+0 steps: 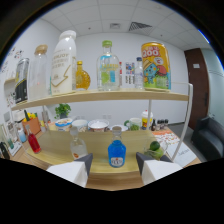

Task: Make me a cup of Mount Fuji.

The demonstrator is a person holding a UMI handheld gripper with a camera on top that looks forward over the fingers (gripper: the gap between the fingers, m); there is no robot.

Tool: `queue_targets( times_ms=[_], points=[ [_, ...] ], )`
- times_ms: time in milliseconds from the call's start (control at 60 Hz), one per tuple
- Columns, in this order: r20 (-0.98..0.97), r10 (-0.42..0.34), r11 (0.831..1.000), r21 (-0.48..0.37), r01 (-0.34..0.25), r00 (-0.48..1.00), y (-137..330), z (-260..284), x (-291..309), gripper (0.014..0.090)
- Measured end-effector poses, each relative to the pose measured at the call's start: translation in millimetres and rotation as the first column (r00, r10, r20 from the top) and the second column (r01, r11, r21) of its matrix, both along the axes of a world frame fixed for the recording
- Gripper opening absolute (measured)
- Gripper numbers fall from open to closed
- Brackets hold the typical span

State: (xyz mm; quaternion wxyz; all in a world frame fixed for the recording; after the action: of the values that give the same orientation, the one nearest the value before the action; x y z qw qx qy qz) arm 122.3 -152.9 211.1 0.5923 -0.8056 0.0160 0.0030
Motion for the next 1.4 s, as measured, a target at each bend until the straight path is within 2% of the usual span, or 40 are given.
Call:
queue_targets(
  times_ms=[133,183,267,300,583,783,883,933,1017,1100,1217,1400],
  points=[
    [0.03,0.024,1.0,-0.02,-0.023,0.999,31,-13,5,0.0675],
    [0.035,0.03,0.999,-0.038,-0.028,0.999,39,-21,6,0.0576],
    [0.038,0.038,0.997,-0.068,-0.035,0.999,45,-34,7,0.0459],
    [0.036,0.049,0.996,-0.074,-0.046,0.998,47,-38,6,0.0375],
    [0.044,0.074,0.995,-0.063,-0.071,0.996,34,-26,7,0.035],
    [0.0,0.088,0.996,-0.016,-0.088,0.996,-11,-4,0,0.035],
    [-0.003,0.094,0.995,-0.018,-0.094,0.996,-38,-18,-6,0.035],
    [-0.028,0.106,0.993,-0.048,-0.107,0.994,-50,-36,-12,0.035],
    [-0.03,0.085,0.99,-0.108,-0.088,0.996,-67,-71,-14,0.0349],
    [0.057,0.078,0.986,-0.154,-0.069,0.995,-76,-95,-10,0.0349],
    [0.322,0.123,0.978,-0.198,-0.06,0.939,-75,-111,-1,0.0347],
    [0.686,0.207,0.971,-0.233,-0.059,0.697,-60,-107,10,0.0347]
  ],
)
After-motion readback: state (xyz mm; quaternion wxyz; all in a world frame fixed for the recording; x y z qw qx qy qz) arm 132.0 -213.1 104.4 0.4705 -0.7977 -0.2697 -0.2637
